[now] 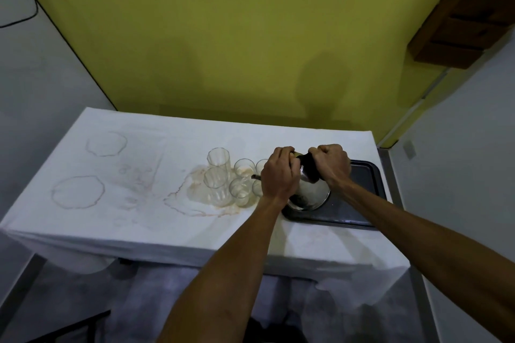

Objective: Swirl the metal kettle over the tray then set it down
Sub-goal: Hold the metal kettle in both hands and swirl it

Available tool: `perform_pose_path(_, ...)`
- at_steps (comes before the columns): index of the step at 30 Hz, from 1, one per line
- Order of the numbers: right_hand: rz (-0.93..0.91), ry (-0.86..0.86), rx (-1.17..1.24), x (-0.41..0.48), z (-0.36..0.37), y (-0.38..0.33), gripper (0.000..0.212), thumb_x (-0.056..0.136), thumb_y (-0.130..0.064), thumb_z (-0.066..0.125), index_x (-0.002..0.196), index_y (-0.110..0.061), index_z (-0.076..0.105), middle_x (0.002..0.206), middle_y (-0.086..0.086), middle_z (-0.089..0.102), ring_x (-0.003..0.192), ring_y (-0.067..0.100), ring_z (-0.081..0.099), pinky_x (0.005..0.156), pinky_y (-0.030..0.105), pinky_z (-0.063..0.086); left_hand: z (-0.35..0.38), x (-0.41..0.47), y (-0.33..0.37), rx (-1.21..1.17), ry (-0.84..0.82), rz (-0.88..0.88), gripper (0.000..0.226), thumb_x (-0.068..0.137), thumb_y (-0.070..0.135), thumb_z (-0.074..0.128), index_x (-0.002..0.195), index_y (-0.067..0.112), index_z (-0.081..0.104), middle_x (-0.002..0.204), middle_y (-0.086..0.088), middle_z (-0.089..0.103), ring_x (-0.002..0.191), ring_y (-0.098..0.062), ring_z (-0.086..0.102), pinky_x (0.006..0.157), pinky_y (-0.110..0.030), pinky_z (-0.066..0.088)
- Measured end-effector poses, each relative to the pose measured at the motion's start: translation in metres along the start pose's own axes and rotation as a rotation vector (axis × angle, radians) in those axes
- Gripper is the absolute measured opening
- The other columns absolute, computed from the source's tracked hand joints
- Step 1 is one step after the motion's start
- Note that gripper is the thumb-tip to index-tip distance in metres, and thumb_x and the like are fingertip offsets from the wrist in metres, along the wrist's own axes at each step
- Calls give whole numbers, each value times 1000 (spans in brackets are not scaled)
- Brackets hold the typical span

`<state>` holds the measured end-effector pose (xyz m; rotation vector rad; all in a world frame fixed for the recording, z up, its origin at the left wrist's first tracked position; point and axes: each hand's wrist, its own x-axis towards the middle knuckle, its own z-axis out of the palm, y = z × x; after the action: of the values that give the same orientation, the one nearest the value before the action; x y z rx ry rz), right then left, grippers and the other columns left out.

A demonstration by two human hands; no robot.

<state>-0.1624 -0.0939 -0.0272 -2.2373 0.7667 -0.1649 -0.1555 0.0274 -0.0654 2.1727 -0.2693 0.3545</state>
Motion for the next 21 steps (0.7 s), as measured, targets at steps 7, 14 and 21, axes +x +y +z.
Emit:
perform_pose_path(7,10,13,3,-1,0,4,34,74,-32,60,52,-8,51,52,4,45,58,29,47,57,32,34,2,-1,-1,13,-16,-2,46,87,32,30,103,11,67,103,-6,69,87,-28,65,71,-36,49)
perform_pose_path(14,21,29,-2,-1,-2,4,33,73,-32,60,53,-6,52,54,5,47,59,30,48,57,32,36,-1,0,0,48,-41,66,47,87,33,29,104,9,67,102,-10,69,83,-32,65,67,-38,50)
perform_pose_path(21,8,24,-16,0,-5,1,33,72,-32,60,52,-8,49,52,4,45,57,29,47,55,31,34,-3,1,2,47,-60,40,46,88,33,29,105,10,65,103,-9,69,86,-31,65,69,-41,54)
